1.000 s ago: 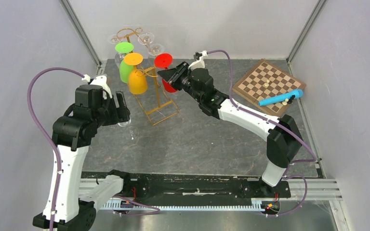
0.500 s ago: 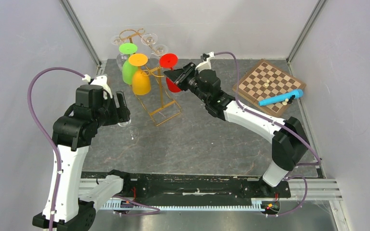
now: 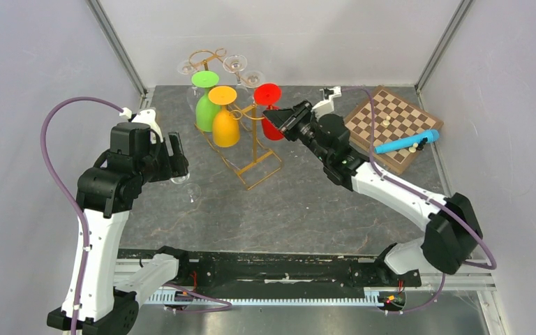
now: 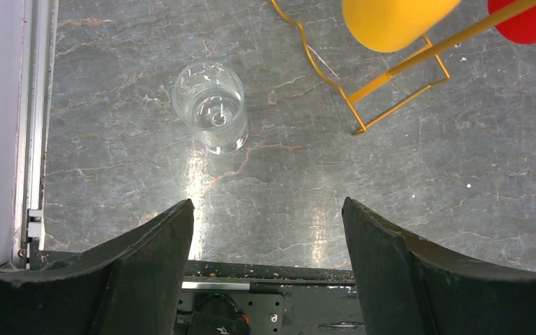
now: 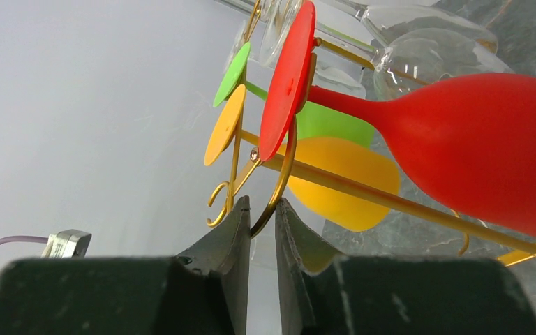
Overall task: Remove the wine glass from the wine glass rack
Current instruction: Move the wine rack to the center of the board.
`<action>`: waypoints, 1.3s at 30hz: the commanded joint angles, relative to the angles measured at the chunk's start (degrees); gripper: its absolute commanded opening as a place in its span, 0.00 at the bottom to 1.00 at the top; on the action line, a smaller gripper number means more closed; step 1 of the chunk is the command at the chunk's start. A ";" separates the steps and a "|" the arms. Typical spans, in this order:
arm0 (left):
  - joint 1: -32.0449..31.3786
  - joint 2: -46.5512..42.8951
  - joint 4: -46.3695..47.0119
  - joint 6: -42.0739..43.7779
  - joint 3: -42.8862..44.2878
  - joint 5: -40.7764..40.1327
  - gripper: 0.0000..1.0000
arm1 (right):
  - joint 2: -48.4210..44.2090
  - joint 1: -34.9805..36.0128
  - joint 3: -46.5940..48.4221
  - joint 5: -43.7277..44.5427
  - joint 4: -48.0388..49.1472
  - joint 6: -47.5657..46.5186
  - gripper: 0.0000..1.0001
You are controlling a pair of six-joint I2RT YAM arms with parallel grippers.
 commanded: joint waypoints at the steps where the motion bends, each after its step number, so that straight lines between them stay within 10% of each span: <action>1: -0.20 -0.34 1.39 2.41 -0.26 -0.68 0.84 | -7.30 -1.19 -4.02 3.12 3.78 -3.69 0.00; 39: -0.21 1.14 -0.02 -0.76 1.91 6.88 0.84 | -41.12 -4.55 -21.63 7.16 -9.85 -7.98 0.00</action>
